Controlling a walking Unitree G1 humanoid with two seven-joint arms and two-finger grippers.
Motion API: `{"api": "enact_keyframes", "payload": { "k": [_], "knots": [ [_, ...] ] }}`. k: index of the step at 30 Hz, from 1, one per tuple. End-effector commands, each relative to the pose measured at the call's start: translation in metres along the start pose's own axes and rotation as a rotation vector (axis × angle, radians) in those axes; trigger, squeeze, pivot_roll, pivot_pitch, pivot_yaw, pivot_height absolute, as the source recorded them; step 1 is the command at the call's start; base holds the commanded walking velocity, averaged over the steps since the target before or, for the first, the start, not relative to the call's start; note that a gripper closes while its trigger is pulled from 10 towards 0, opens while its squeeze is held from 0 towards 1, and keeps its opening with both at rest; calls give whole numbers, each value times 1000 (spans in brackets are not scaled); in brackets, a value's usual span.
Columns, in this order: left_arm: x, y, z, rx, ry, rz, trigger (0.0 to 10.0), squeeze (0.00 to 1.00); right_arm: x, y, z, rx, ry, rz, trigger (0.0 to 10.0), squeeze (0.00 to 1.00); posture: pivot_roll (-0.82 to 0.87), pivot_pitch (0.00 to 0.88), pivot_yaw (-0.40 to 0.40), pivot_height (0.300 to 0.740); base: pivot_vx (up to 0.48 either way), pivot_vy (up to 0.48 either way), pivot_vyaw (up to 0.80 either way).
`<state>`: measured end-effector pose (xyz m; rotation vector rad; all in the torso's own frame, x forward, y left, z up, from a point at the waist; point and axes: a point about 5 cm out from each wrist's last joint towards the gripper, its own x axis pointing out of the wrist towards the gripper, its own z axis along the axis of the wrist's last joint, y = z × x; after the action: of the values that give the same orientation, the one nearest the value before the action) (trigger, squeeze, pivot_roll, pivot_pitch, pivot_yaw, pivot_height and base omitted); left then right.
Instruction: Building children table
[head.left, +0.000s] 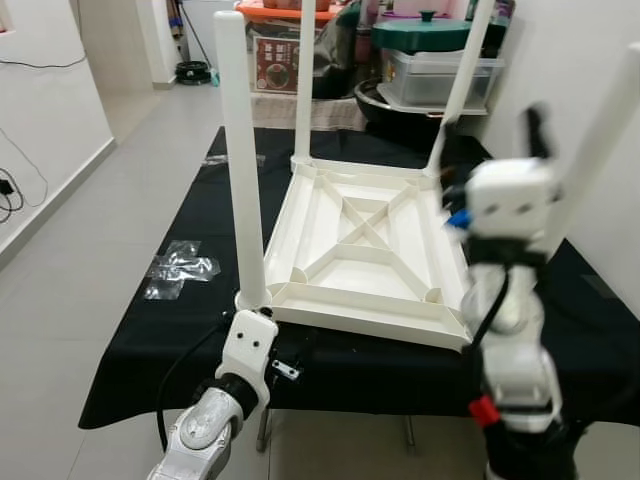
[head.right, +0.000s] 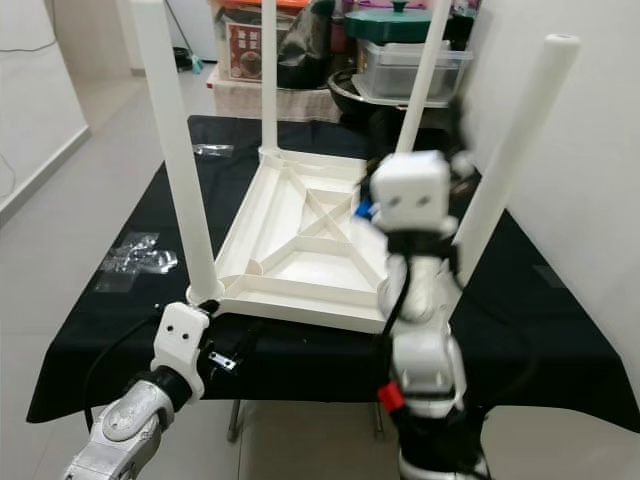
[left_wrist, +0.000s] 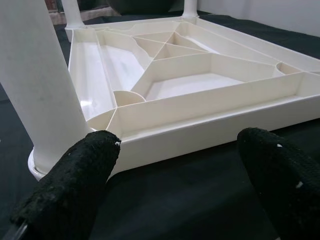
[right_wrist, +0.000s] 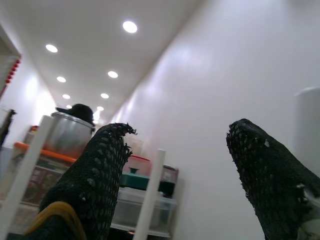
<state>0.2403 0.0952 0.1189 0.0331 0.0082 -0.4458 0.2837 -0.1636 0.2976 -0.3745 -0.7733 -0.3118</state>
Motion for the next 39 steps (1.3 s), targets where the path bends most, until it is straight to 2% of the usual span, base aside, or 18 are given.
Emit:
{"api": "enact_keyframes", "payload": {
  "k": [1,3,6,8,9,13,20,23,27,31,35,39],
  "knots": [
    [0,2,-3,18,15,4,10000,0,8,-6,-3,-26,9,-33,10000,0,74,0,-63,740,0,0,0],
    [0,3,-3,19,16,7,10000,0,27,-16,5,-46,-40,-78,10000,0,73,0,-60,740,0,0,0],
    [0,4,-3,20,17,8,10000,0,36,-20,13,-50,-77,-99,10000,0,72,0,-59,740,0,0,0],
    [0,4,-4,21,16,8,10000,0,49,-26,33,-52,-170,-120,10000,0,70,0,-58,740,0,0,0],
    [0,3,-4,21,15,4,10000,0,53,-24,36,-23,-172,-107,10000,0,71,0,-54,740,0,0,0],
    [0,1,-4,36,11,2,10000,0,50,-17,39,40,-172,-68,10000,0,76,0,-57,740,0,0,0],
    [0,2,-5,38,13,17,10000,0,53,-16,47,99,-200,-66,10000,0,80,0,-57,740,0,0,0],
    [-3,4,-5,59,12,44,10000,0,63,-32,52,148,-202,-152,10000,0,78,0,-55,740,0,0,0],
    [-3,5,-7,51,17,53,10000,0,60,-31,47,160,-172,-147,10000,0,73,0,-49,740,0,0,0],
    [-3,4,-8,78,10,52,10000,0,54,-27,46,180,-165,-132,10000,0,75,0,-45,740,0,0,0],
    [-3,5,-10,58,25,58,10000,0,63,-42,52,207,-182,-190,10000,0,78,0,-44,740,0,0,0],
    [-3,6,-11,57,26,64,10000,0,59,-51,43,183,-153,-220,10000,0,74,0,-43,740,0,0,0]
  ]
}}
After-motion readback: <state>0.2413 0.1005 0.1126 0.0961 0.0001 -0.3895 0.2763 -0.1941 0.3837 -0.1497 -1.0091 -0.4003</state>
